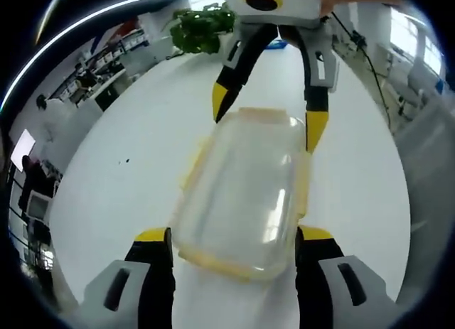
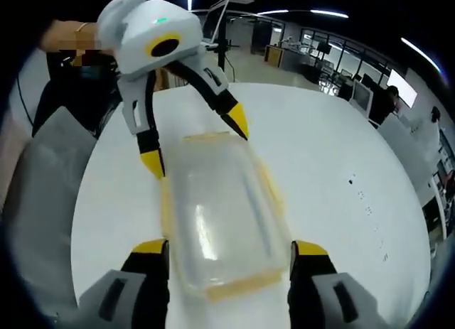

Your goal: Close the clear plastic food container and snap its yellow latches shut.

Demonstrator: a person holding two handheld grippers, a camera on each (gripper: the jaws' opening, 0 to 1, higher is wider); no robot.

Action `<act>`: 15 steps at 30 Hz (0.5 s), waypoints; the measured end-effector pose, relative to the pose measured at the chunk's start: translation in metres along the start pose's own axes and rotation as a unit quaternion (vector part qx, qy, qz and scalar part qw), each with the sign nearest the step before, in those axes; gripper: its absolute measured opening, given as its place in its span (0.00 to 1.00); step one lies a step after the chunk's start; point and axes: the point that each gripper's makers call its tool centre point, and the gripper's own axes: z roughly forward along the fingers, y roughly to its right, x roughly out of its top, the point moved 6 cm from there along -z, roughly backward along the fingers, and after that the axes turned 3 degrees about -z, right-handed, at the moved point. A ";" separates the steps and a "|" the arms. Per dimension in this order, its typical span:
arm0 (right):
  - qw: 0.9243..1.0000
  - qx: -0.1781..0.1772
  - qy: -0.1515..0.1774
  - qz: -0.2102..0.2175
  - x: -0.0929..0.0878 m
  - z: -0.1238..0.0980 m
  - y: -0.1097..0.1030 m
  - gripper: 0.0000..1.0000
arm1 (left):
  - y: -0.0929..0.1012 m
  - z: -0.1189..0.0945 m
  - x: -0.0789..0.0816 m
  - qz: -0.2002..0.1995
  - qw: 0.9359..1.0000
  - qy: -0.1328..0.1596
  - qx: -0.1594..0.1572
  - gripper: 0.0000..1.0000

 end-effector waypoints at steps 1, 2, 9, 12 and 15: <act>1.000 -0.001 -0.004 -0.001 0.001 0.001 0.002 0.68 | -0.002 0.001 0.001 0.001 1.000 -0.001 0.001 0.67; 1.000 -0.002 -0.007 -0.003 0.001 0.001 0.005 0.68 | -0.004 0.002 0.002 0.003 1.000 -0.002 0.002 0.67; 1.000 0.000 0.004 -0.006 0.001 0.002 0.019 0.67 | -0.017 0.006 0.004 0.004 1.000 0.002 0.001 0.67; 1.000 -0.003 0.006 -0.003 0.002 0.003 0.019 0.68 | -0.021 0.006 0.004 0.006 1.000 0.003 -0.002 0.67; 1.000 -0.010 0.008 -0.001 0.001 0.004 0.018 0.68 | -0.020 0.006 0.004 0.008 1.000 0.002 -0.003 0.67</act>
